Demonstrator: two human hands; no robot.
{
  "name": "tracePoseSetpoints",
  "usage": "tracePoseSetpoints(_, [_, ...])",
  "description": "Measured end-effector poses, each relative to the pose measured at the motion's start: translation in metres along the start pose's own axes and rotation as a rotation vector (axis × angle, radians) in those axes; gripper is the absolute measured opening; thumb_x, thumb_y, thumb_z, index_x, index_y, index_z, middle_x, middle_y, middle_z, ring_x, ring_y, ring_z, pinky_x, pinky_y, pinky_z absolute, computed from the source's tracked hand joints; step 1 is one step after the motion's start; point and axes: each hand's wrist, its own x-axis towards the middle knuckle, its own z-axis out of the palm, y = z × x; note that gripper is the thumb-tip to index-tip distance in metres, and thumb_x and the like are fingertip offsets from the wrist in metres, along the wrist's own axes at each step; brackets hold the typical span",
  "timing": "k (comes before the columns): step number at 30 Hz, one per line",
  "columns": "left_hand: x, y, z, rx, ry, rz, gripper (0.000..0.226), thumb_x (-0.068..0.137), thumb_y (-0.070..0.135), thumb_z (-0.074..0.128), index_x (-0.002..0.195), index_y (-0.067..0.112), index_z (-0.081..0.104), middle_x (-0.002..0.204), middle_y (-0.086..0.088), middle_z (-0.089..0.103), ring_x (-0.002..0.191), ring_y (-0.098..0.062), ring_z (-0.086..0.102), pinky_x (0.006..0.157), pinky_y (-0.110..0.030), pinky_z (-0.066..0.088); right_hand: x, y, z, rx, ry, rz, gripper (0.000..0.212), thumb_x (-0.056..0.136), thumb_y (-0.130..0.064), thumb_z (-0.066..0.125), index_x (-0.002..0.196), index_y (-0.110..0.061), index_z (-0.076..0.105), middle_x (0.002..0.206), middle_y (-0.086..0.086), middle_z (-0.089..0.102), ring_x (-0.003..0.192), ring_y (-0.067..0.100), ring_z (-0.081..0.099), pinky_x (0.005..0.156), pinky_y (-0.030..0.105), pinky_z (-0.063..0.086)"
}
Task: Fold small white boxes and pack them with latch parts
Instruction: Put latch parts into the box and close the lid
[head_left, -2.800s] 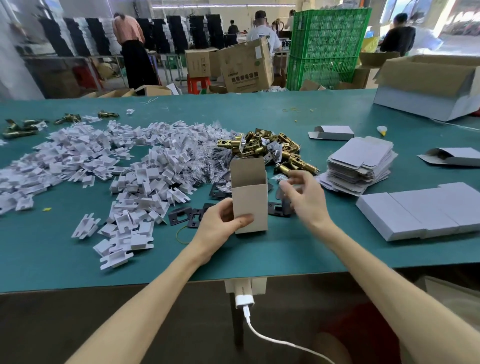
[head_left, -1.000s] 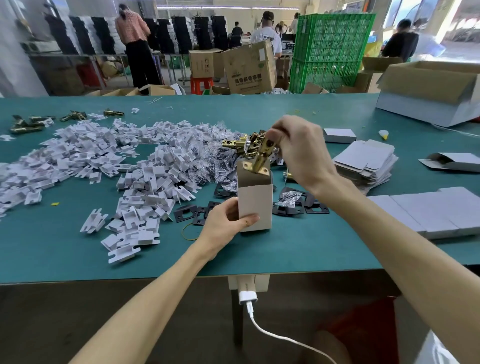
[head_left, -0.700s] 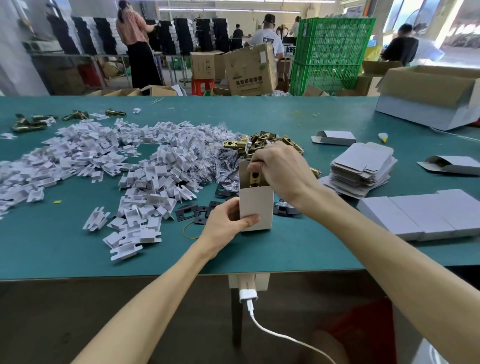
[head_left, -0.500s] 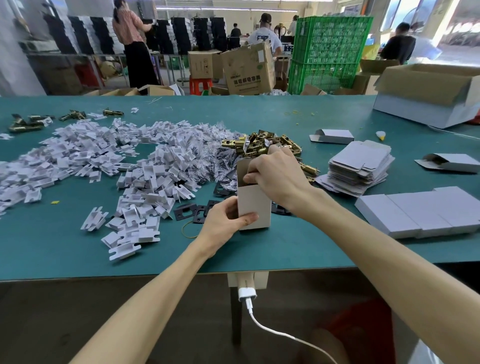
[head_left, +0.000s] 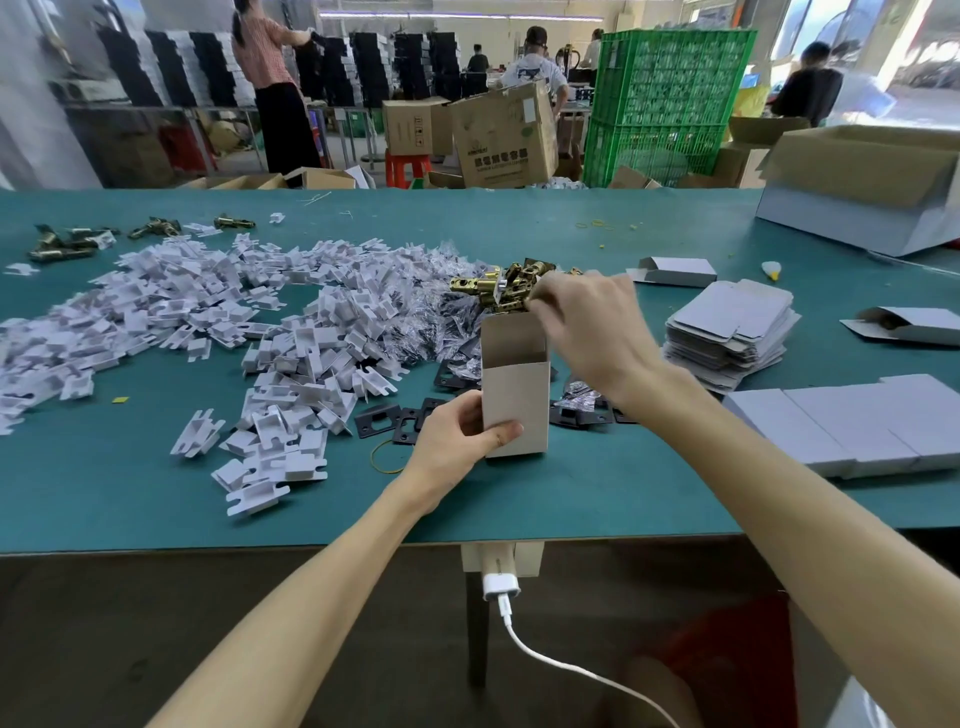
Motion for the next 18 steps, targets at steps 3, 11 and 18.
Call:
tracePoseSetpoints(3, [0.001,0.000,0.000,-0.020,0.022,-0.010,0.032,0.089,0.020,0.082,0.119,0.023,0.071,0.112,0.008,0.079,0.105,-0.007,0.073,0.084,-0.017,0.055,-0.001,0.030,0.005,0.116,-0.041,0.176,0.015,0.100,-0.016,0.058,0.109,-0.007,0.066,0.107,0.012,0.072,0.100,0.032,0.063,0.092,0.047,0.050])
tracePoseSetpoints(11, [0.002,0.000,0.000,-0.017,0.069,-0.040,0.039,0.092,0.027,0.079,0.126,0.013,0.068,0.119,0.003,0.076,0.108,-0.010,0.073,0.092,-0.026,0.059,-0.036,0.075,0.066,-0.002,-0.483,0.317,0.060,0.096,-0.040,0.068,0.145,-0.011,0.050,0.145,0.018,0.052,0.134,0.036,0.047,0.109,0.047,0.042])
tracePoseSetpoints(18, [0.002,0.000,0.000,-0.042,0.059,-0.048,0.038,0.090,0.025,0.081,0.124,0.013,0.069,0.118,0.002,0.077,0.108,-0.013,0.073,0.093,-0.029,0.059,-0.042,0.082,0.078,-0.111,-0.356,0.219,0.028,0.103,-0.034,0.057,0.114,-0.013,0.073,0.111,0.014,0.073,0.105,0.038,0.062,0.081,0.041,0.048])
